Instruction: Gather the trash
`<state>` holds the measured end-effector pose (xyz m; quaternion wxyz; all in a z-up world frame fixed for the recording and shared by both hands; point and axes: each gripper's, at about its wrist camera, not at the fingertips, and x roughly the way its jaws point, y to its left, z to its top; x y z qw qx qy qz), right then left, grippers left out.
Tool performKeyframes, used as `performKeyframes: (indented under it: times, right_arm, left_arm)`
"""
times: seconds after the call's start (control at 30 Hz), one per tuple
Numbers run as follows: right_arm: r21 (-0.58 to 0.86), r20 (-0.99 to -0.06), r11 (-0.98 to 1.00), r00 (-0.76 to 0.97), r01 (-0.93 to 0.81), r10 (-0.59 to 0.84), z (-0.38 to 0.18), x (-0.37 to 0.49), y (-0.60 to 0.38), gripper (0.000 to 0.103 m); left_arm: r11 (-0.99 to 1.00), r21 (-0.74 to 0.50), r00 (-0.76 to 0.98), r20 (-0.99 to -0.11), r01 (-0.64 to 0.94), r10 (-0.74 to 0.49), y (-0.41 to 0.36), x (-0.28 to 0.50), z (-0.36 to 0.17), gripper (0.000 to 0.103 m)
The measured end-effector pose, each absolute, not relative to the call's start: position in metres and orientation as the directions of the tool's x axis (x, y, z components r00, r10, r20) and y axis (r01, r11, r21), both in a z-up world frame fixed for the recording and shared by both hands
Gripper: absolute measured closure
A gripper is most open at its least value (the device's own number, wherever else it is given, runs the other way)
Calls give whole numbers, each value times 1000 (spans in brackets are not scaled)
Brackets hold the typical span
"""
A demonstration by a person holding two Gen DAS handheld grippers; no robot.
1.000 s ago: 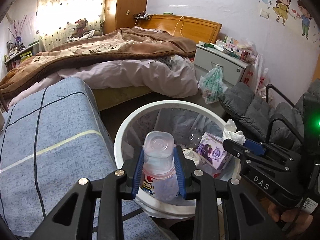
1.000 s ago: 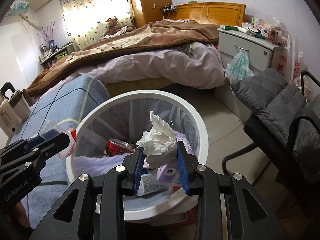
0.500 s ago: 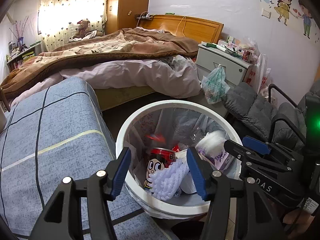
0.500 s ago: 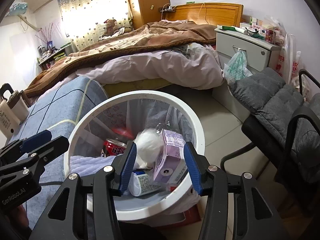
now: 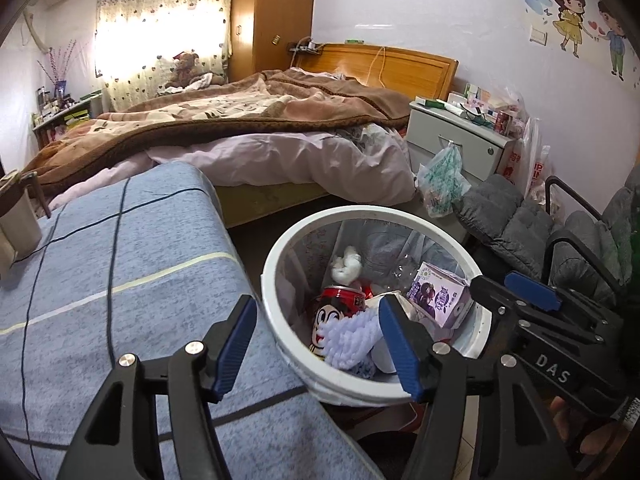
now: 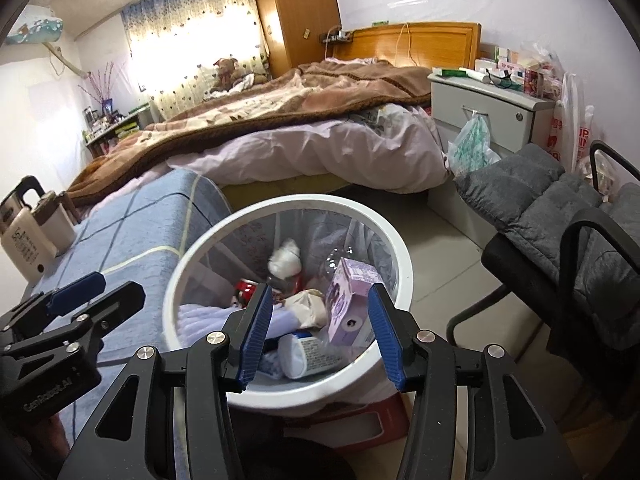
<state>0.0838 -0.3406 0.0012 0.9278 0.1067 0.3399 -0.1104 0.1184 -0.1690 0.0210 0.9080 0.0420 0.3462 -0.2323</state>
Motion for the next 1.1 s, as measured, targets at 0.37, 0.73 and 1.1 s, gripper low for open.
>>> performKeyframes:
  times: [0.37, 0.73, 1.1]
  right_arm:
    - [104, -602, 954, 781, 281, -164, 7, 42, -313, 53]
    - [119, -586, 951, 793, 286, -165, 2, 9, -300, 53]
    - [112, -576, 956, 802, 270, -159, 1, -6, -288, 53]
  left_arm:
    - [904, -69, 711, -594, 422, -377, -149, 78, 29, 37]
    - [922, -79, 732, -584, 378, -350, -135, 48, 20, 36]
    - [928, -57, 752, -569, 367, -332, -129, 31, 19, 34]
